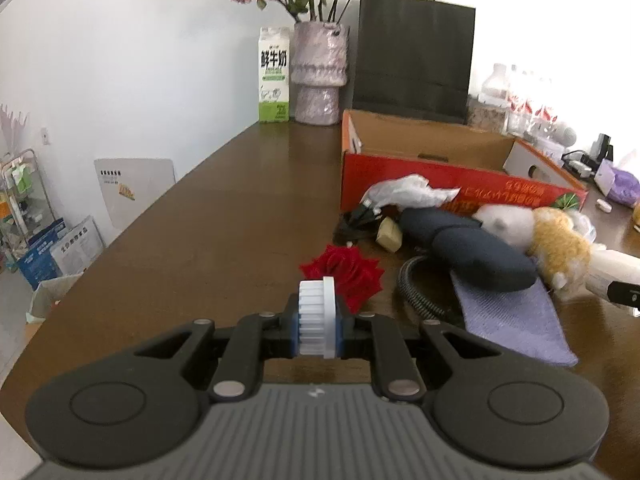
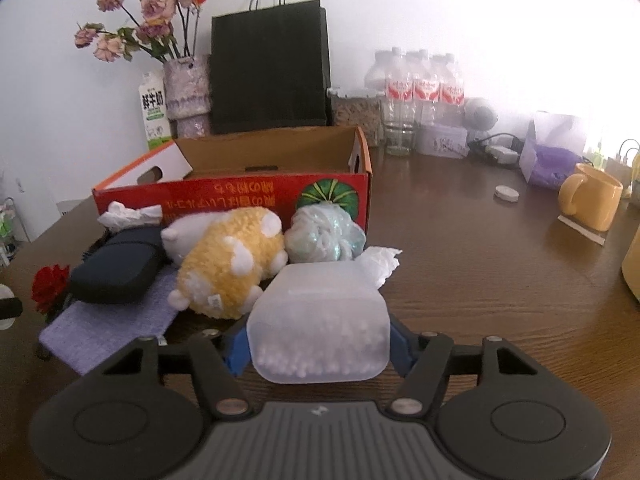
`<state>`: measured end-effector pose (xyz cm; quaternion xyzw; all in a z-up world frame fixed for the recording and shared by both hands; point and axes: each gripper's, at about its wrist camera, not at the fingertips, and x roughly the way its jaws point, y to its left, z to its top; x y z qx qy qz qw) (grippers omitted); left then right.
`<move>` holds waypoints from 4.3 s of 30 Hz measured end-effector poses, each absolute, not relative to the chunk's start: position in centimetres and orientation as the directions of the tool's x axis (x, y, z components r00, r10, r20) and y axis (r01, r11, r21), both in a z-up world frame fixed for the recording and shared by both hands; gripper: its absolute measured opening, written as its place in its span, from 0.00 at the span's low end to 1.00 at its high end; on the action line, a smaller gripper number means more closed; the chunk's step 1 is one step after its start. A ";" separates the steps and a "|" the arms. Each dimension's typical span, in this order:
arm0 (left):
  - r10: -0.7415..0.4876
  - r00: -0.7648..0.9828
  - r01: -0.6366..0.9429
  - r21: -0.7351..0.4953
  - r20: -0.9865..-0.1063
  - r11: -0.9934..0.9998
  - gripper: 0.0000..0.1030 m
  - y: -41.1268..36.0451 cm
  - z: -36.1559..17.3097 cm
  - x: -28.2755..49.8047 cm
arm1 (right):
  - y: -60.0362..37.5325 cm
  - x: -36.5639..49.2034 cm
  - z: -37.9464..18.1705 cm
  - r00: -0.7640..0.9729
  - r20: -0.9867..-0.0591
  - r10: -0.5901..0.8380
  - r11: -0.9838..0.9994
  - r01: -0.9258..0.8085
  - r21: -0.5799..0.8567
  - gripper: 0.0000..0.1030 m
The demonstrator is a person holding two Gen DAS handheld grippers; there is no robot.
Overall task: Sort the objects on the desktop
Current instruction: 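Carry the brush head and bead container into the box and release both, then grasp the red rose with the left tool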
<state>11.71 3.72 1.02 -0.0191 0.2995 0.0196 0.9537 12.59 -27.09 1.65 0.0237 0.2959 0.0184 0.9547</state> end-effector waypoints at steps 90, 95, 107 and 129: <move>-0.055 0.861 0.085 0.036 -0.506 0.996 1.00 0.1 10.8 29.3 | -25.8 28.1 12.9 0.803 -0.567 0.181 0.975 -0.222 -0.004 1.00; -0.046 0.895 0.067 0.032 -0.443 0.997 1.00 1.8 10.2 24.2 | -26.0 22.8 12.2 0.828 -0.527 0.193 0.973 -0.232 -0.007 1.00; 0.025 0.893 -0.036 -0.016 -0.450 0.999 1.00 4.5 5.2 16.3 | -26.5 14.8 7.0 0.828 -0.539 0.156 0.985 -0.173 0.019 1.00; 0.038 0.828 -0.036 0.014 -0.560 0.999 0.88 3.2 -0.3 16.5 | -28.8 14.9 1.1 0.763 -0.642 0.076 0.997 -0.042 0.068 1.00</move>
